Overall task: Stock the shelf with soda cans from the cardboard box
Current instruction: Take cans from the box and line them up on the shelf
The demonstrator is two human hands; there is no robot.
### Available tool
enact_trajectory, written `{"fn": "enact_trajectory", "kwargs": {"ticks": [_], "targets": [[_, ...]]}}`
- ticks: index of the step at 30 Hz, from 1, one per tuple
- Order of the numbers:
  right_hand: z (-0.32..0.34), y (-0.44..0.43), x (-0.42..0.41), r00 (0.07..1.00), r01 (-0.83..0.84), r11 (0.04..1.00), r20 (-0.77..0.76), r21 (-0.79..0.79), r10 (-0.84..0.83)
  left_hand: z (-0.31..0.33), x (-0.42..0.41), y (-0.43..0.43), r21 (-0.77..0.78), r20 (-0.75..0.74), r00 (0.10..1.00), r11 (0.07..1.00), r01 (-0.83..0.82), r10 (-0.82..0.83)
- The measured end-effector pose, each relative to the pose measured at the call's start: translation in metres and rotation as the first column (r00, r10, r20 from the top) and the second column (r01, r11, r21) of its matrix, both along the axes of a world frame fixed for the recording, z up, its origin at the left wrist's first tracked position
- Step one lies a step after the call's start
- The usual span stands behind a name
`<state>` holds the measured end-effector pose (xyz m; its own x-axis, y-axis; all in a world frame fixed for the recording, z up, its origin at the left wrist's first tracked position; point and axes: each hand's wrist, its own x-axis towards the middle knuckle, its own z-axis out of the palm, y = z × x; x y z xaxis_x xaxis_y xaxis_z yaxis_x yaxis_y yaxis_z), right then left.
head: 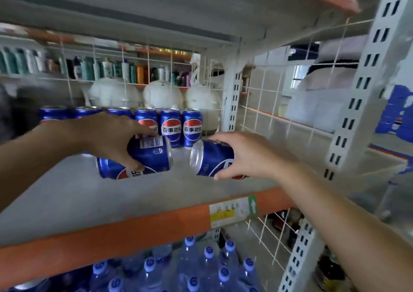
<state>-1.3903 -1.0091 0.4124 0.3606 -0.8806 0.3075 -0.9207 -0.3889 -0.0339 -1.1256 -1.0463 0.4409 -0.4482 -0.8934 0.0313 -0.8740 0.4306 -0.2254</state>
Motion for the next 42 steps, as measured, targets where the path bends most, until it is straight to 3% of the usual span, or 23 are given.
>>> {"fn": "enact_trajectory", "kwargs": {"ticks": [8,18,25,31,35,42], "targets": [[-0.009,-0.033,0.059,0.988,-0.146,0.989,-0.057,-0.008,0.145,-0.008,0.057,0.011,0.032,-0.035,0.994,0.994,-0.102,0.103],[-0.029,-0.052,0.084,0.957,-0.289,0.957,-0.022,-0.016,0.289,-0.03,0.101,0.019,0.087,-0.09,0.971,0.973,-0.214,0.222],[-0.035,-0.051,0.082,0.94,-0.34,0.94,0.02,-0.033,0.34,-0.03,0.095,0.035,0.132,-0.194,0.95,0.966,-0.224,0.246],[-0.049,-0.056,0.076,0.926,-0.363,0.918,0.048,-0.157,0.374,-0.042,0.098,0.041,0.223,-0.357,0.899,0.958,-0.182,0.254],[-0.056,-0.062,0.075,0.916,-0.365,0.91,0.1,-0.199,0.389,-0.051,0.099,0.042,0.177,-0.407,0.882,0.968,-0.179,0.238],[-0.06,-0.064,0.073,0.895,-0.391,0.891,0.132,-0.233,0.427,-0.052,0.083,0.047,0.054,-0.362,0.917,0.986,-0.16,0.168]]}}
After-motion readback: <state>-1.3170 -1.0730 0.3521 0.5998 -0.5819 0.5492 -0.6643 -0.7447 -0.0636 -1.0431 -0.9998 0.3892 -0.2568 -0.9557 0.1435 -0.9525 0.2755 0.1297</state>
